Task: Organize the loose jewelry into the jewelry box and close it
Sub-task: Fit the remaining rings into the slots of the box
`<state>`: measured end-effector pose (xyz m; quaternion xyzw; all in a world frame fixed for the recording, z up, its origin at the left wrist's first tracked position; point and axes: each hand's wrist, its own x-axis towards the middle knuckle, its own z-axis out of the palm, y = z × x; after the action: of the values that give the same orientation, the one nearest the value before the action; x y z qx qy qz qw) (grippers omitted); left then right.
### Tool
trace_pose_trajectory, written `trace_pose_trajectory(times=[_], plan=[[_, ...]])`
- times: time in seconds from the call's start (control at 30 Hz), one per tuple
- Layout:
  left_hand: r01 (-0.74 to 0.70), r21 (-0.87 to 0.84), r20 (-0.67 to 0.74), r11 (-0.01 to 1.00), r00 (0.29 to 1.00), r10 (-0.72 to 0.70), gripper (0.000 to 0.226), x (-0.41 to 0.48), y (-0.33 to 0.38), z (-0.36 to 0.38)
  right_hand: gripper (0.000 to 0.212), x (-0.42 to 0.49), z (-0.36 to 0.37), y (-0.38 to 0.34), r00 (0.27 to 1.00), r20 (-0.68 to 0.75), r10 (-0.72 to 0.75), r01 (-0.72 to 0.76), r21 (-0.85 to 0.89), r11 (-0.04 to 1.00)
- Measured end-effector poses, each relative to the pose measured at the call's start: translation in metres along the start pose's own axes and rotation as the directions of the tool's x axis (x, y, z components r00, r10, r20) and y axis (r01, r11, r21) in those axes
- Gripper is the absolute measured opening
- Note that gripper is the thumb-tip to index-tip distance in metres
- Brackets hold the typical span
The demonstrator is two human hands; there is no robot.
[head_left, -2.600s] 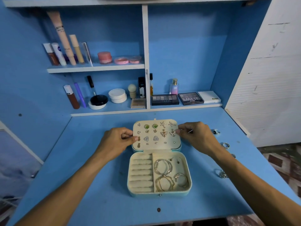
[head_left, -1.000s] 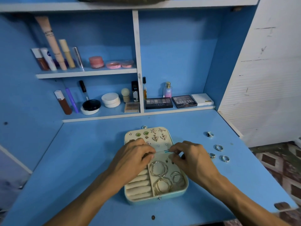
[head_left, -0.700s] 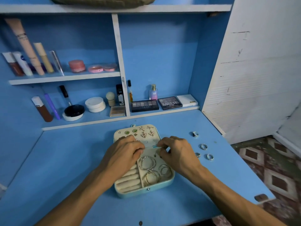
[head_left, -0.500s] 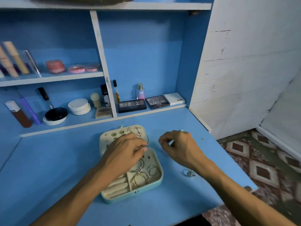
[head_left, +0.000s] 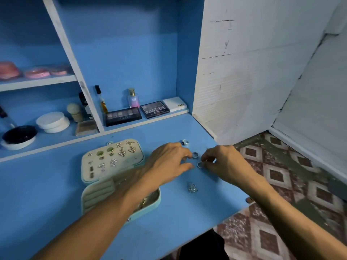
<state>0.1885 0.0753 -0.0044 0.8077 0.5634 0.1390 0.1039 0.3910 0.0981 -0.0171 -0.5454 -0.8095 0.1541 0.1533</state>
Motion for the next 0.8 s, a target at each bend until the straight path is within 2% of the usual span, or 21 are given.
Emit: trace_pose_trajectory(times=[0.17,0.3,0.43,0.57,0.67,0.8], plan=[[0.013,0.078,0.063,0.997,0.998,-0.018,0.028,0.0,0.003,0.009,0.013,0.0,0.002,0.001,0.999,0.043,-0.032,0.032,0.016,0.999],[0.004,0.088,0.052,0.996,0.999,-0.008,0.022,0.0,0.001,0.009,0.018,0.0,0.002,0.0,0.996,0.06,-0.069,0.067,0.035,0.997],[0.035,-0.105,-0.028,0.994,0.999,-0.038,0.019,-0.005,-0.006,0.002,0.007,0.002,0.001,0.001,0.995,0.079,-0.069,0.061,0.091,0.994],[0.062,-0.29,-0.119,0.955,0.988,-0.1,0.014,-0.026,-0.02,-0.016,0.012,0.006,-0.001,-0.012,0.99,0.101,-0.101,0.077,0.22,0.973],[0.086,-0.363,-0.193,0.928,0.967,-0.165,0.015,-0.054,-0.04,-0.033,0.023,0.012,0.002,-0.035,0.973,0.145,-0.179,0.121,0.339,0.933],[0.156,-0.408,-0.272,0.9,0.92,-0.283,0.02,-0.107,-0.071,-0.056,0.012,0.024,0.015,-0.075,0.928,0.217,-0.303,0.154,0.518,0.842]])
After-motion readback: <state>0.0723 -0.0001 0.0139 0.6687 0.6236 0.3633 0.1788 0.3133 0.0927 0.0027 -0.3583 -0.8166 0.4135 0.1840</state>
